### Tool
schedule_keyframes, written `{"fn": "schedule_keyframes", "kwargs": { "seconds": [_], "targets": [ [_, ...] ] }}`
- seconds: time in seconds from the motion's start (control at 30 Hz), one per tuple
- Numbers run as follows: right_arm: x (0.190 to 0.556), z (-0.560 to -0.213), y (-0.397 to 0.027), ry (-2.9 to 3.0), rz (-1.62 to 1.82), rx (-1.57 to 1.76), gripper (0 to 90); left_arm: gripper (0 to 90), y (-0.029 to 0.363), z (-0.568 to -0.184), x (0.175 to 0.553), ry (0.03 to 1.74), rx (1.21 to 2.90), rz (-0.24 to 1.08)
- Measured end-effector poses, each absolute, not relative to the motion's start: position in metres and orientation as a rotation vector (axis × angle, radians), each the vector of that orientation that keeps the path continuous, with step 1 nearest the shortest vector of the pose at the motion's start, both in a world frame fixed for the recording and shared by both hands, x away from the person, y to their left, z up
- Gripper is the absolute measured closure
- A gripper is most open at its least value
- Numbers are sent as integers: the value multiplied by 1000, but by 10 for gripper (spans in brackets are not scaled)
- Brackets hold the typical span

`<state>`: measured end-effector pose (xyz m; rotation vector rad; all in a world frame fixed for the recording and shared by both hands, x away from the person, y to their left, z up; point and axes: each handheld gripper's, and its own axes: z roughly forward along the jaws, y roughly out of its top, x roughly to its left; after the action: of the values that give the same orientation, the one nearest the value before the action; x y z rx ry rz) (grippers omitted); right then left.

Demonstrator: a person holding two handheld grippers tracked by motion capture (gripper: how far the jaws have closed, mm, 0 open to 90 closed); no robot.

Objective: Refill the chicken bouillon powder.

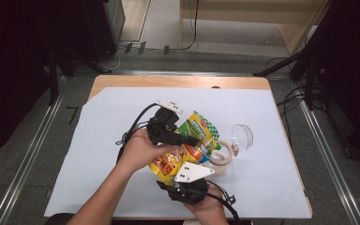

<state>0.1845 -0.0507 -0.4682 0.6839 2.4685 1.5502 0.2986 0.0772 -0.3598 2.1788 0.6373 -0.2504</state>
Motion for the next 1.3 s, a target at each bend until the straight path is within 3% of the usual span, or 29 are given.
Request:
{"fn": "schedule_keyframes", "kwargs": {
  "seconds": [0.3,0.53,1.03,1.3],
  "targets": [
    [187,-467,-53,2452,1612,776,643,684,70,-361,298,659,2189,-291],
    [183,-466,-53,2452,1589,745,642,735,67,-364,304,680,2207,-320],
    [177,-466,-50,2454,1522,657,623,744,63,-362,307,687,2219,-326],
    [181,-466,-54,2448,1609,754,645,614,62,-359,304,702,2204,-324]
  ]
}}
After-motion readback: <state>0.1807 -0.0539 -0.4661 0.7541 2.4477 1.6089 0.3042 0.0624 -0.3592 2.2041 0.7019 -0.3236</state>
